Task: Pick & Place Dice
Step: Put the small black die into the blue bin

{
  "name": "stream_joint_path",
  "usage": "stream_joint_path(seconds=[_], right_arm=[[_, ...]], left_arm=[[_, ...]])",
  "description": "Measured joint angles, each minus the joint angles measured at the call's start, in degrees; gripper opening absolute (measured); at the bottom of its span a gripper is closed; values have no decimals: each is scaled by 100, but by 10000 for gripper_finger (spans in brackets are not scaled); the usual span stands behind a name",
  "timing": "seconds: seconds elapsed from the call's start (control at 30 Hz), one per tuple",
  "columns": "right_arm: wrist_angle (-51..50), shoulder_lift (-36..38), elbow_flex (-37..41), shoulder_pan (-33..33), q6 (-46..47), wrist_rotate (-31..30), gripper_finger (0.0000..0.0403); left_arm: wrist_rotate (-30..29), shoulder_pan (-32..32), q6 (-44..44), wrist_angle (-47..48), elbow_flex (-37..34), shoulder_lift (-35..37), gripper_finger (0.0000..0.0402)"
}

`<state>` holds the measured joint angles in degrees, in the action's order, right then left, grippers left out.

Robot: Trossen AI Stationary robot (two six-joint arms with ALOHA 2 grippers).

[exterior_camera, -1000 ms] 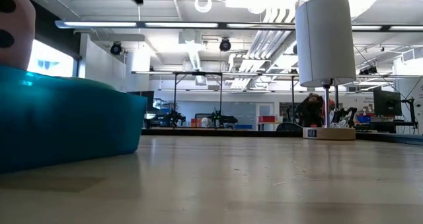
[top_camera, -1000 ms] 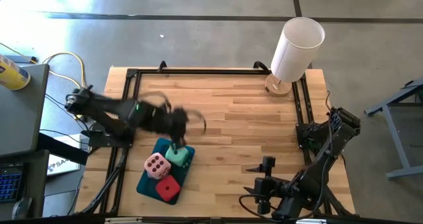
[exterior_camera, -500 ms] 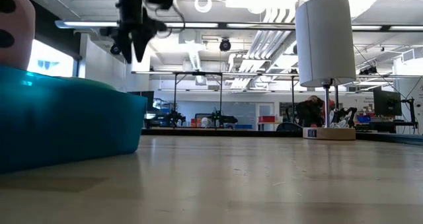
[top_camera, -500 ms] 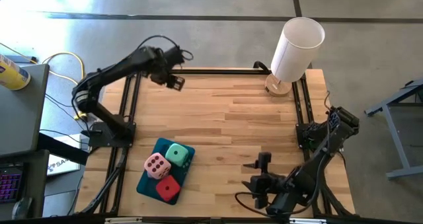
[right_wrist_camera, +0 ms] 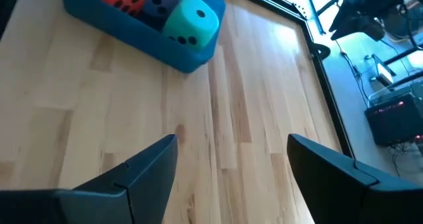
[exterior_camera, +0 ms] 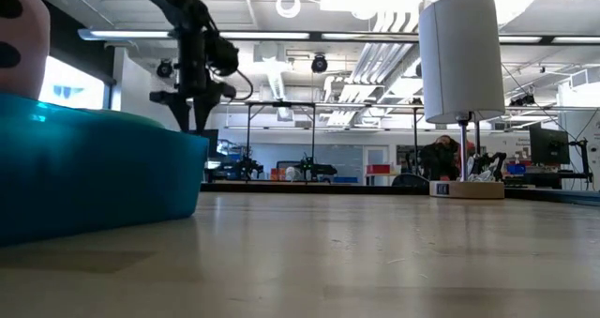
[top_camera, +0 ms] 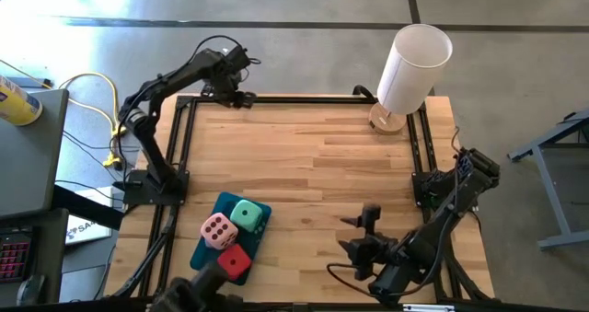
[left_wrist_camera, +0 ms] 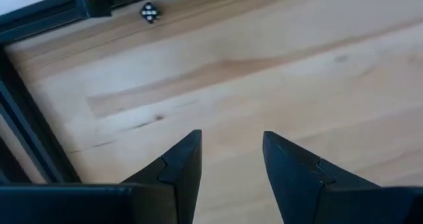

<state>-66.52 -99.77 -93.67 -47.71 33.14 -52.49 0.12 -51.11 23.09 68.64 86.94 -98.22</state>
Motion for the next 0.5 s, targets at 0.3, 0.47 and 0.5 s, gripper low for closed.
stream_joint_path(seconds=[0.3,0.47,0.5], right_arm=[[-77,0,0,100,15,55,277],[-118,0,0,101,21,61,277],[-120,0,0,101,21,86,277]], left_arm=[[-37,-352,-31,-81,-7,-643,152],[-153,-353,20,-341,-7,-815,152],[-153,-355,86,-358,-7,-837,152]])
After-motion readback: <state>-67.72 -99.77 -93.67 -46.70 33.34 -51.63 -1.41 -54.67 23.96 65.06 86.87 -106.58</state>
